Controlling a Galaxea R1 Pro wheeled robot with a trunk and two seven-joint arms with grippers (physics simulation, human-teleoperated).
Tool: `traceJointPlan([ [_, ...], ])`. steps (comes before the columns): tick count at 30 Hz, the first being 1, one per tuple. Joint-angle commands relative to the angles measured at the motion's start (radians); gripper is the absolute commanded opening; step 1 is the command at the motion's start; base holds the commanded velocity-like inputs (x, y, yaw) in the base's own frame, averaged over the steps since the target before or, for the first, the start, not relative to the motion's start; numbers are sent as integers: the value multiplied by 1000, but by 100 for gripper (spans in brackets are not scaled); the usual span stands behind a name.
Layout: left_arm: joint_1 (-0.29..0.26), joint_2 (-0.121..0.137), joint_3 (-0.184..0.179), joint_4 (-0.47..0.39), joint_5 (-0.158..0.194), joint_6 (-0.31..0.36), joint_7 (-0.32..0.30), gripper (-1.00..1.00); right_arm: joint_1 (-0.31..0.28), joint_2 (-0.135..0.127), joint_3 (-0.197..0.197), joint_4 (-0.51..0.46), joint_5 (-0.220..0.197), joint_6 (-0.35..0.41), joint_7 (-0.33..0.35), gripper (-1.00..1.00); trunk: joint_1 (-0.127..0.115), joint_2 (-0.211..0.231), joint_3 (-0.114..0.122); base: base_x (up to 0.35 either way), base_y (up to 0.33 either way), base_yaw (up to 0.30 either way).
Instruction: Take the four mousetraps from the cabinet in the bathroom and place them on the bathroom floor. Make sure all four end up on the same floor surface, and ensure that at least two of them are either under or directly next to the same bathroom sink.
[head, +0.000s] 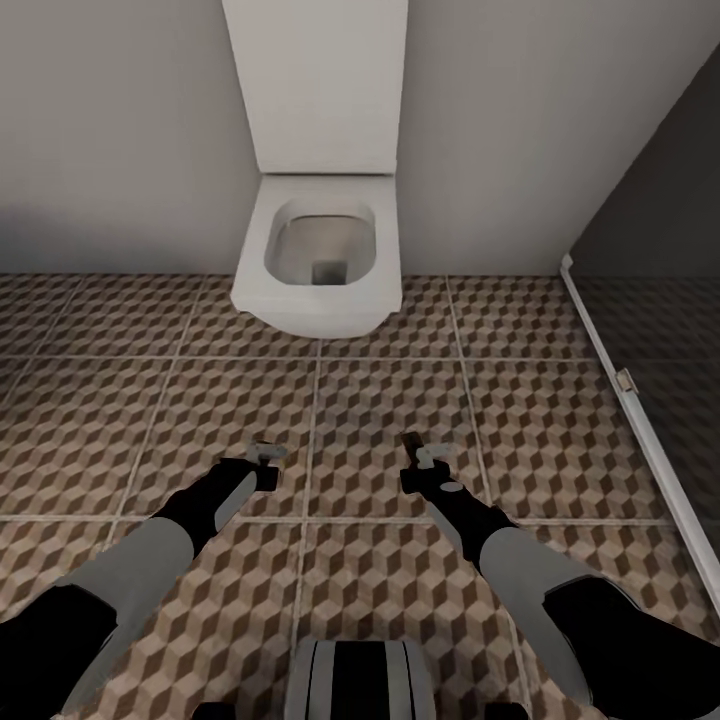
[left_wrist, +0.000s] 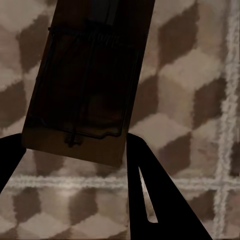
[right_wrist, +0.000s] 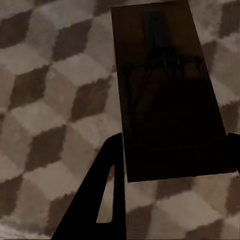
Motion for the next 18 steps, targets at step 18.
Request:
traceJointPlan([
  [18,0,1,-16,-1,7,5,9,-100,-1,0,9,1,-10,-1,-5,-100,0,0,-1,267,116,0],
])
